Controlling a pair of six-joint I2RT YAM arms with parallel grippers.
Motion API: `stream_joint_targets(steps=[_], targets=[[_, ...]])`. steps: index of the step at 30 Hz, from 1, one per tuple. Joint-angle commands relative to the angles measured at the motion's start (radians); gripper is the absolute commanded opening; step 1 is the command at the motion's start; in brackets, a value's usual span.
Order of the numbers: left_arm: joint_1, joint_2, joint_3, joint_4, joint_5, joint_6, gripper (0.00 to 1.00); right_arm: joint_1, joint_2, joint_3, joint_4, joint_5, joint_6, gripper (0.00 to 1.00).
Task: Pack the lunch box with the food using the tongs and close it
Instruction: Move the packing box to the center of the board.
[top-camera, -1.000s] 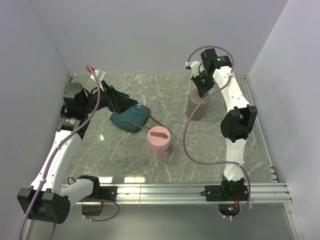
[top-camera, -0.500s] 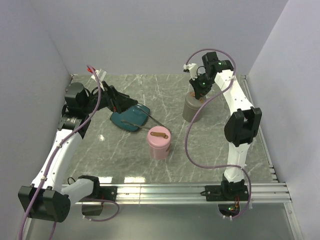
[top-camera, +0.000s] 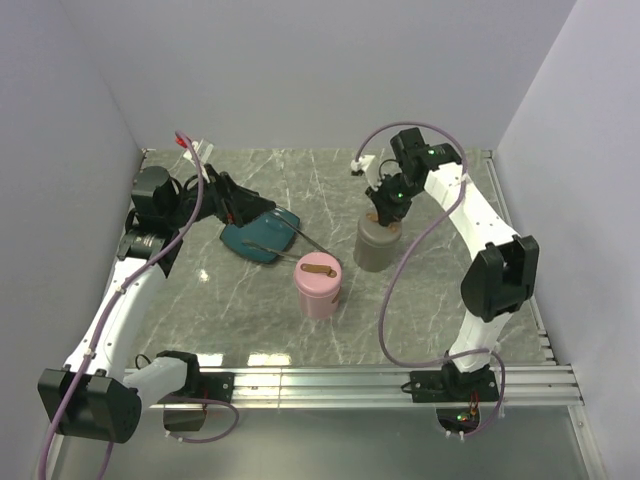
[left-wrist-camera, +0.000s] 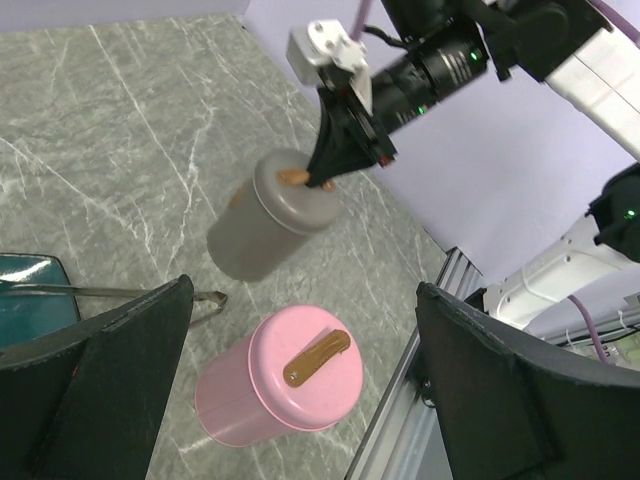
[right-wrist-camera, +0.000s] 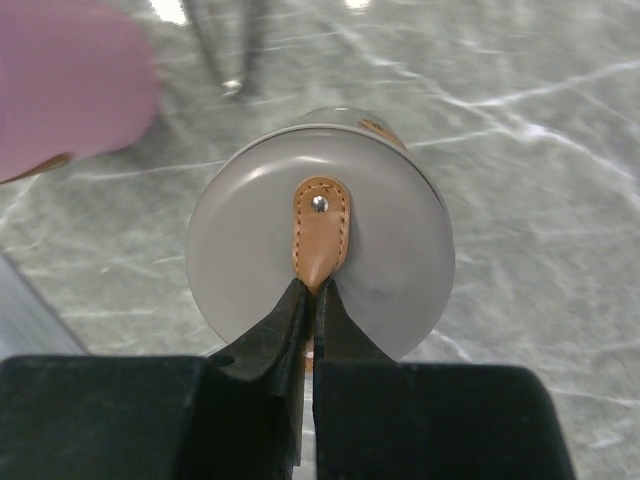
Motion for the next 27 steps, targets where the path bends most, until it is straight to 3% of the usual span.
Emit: stream_joint_targets(steps=[1, 15, 27], targets=[[0.006, -0.018, 0.0, 0.049, 0.012, -0.021, 0.99, 0.048, 0.029, -0.151, -0.281, -0.046, -0.01, 0.0], [0.008, 0.005, 0.031, -0.038, 0.003, 0.031, 0.99, 0.154, -0.187, -0.418, -0.193, -0.087, 0.042, 0.0], [0.008, -0.003, 0.028, -0.035, 0.006, 0.033, 0.99, 0.212, -0.256, -0.519, -0.141, -0.102, 0.087, 0.0]])
